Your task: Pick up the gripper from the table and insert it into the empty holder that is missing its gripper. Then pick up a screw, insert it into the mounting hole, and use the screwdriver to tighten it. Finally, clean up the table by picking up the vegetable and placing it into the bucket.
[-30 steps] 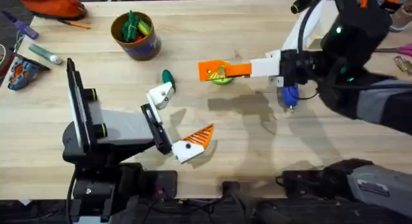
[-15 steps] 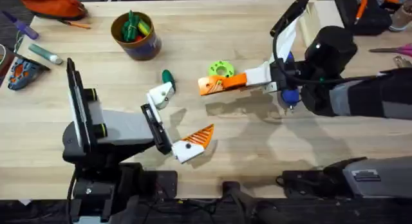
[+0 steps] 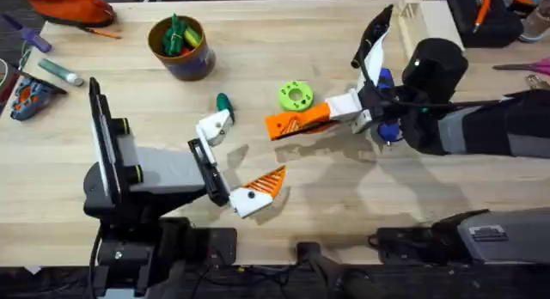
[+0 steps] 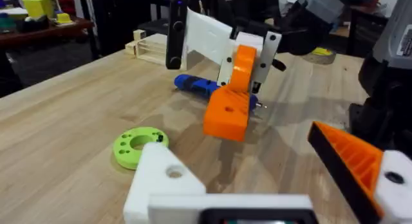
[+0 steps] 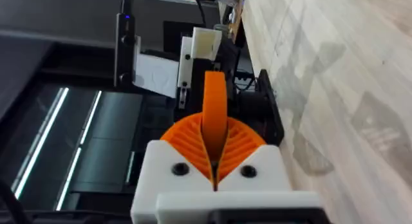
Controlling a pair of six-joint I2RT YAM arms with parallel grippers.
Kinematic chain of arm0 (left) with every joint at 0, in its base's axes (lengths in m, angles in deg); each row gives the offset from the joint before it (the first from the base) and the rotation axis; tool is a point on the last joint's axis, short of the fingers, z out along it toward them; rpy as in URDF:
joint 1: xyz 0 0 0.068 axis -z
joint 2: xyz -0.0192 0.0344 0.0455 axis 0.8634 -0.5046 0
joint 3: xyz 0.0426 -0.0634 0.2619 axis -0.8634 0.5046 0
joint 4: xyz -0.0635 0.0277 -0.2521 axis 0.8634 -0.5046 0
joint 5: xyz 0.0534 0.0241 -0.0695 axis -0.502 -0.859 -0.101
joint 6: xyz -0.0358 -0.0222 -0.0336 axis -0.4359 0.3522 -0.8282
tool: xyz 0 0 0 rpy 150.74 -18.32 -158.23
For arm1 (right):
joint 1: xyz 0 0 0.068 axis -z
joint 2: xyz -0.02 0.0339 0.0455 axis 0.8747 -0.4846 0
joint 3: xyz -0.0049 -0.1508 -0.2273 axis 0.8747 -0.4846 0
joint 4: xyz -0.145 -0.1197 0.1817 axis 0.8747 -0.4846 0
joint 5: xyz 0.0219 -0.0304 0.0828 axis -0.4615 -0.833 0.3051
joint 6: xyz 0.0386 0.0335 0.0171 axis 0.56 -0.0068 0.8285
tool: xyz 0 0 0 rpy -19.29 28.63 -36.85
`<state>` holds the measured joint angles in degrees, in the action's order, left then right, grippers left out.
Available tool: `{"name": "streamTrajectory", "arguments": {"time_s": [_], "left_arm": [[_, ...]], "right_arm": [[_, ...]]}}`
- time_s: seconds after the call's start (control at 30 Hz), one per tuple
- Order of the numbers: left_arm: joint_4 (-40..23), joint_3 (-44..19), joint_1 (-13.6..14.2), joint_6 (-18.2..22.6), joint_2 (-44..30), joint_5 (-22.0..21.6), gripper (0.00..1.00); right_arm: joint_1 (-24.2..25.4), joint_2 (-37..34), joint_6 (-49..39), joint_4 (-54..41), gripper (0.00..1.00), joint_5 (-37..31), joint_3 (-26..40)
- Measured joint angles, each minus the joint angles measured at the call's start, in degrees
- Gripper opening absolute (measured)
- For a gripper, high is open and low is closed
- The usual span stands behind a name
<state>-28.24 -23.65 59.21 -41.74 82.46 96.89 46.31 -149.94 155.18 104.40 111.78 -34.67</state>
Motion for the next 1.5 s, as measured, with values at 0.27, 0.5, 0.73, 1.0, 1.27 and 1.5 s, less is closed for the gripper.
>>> {"name": "streamTrajectory", "arguments": {"time_s": [0.27,0.5,0.73,1.0,1.27,1.5], "left_arm": [[0.0,0.0,0.0,0.0,0.0,0.0,0.986],[0.0,0.0,0.0,0.0,0.0,0.0,0.985],[0.0,0.0,0.0,0.0,0.0,0.0,0.985],[0.0,0.0,0.0,0.0,0.0,0.0,0.985],[0.0,0.0,0.0,0.0,0.0,0.0,0.985],[0.0,0.0,0.0,0.0,0.0,0.0,0.985]], "right_arm": [[0.0,-2.1,2.8,-0.6,0.009,0.9,3.8],[-1.2,-8.2,5.1,2.2,0.009,2.6,6.3],[-3.9,-8.5,5.9,2.7,0.009,3.1,9.0],[-4.4,-8.5,4.2,2.7,0.009,2.7,9.2],[-6.0,-10.0,3.3,2.7,0.009,2.7,9.2],[-6.1,-10.0,3.7,5.1,0.009,2.7,9.6]]}}
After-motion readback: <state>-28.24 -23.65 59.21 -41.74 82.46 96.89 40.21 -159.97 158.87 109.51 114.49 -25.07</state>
